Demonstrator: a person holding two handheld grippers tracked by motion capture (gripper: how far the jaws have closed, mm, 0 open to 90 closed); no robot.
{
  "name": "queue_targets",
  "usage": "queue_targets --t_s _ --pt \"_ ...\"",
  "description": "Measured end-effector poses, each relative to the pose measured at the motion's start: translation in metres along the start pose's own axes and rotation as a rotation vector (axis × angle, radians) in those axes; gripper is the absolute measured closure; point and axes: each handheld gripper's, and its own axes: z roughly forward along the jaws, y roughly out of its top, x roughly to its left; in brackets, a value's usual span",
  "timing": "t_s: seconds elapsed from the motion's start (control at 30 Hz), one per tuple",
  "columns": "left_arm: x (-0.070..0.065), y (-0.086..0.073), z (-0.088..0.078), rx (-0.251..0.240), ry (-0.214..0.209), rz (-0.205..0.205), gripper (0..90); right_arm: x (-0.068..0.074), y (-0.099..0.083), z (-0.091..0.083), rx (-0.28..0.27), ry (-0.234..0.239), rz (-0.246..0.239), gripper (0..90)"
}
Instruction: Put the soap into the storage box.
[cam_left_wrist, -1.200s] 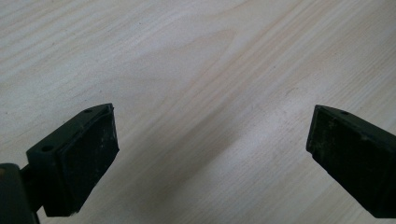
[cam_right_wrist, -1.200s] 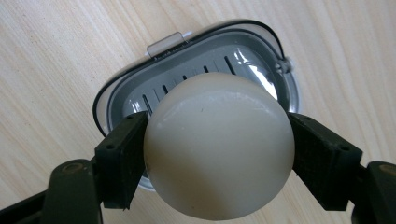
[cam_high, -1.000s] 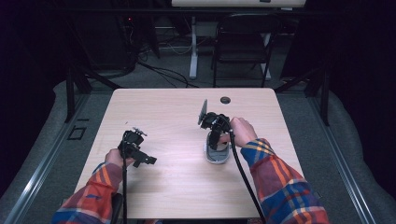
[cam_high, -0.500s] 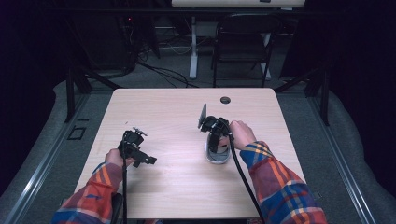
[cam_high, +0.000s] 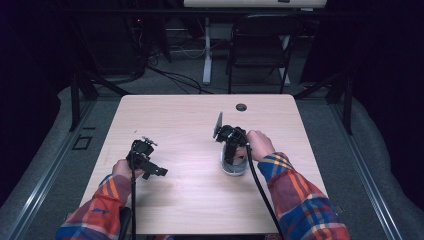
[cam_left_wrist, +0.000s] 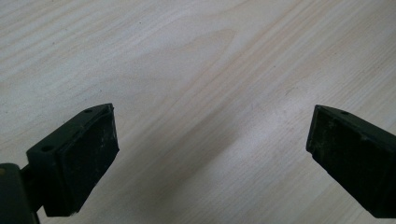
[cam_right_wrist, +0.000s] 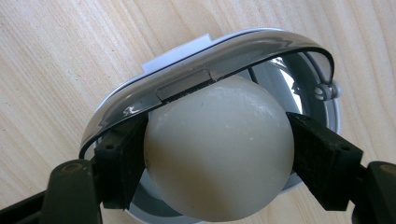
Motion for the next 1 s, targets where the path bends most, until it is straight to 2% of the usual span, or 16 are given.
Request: queue_targets --t_s 0.7,1.0 --pt "0.0 0.0 0.0 0.0 0.002 -0.001 2.0 -0.004 -0.008 -0.001 -0.007 0.017 0.02 24.2" --pt "0.0 0.0 0.0 0.001 0.0 -0.003 2.0 -0.004 -0.015 -0.013 -0.028 0.013 0.023 22.2"
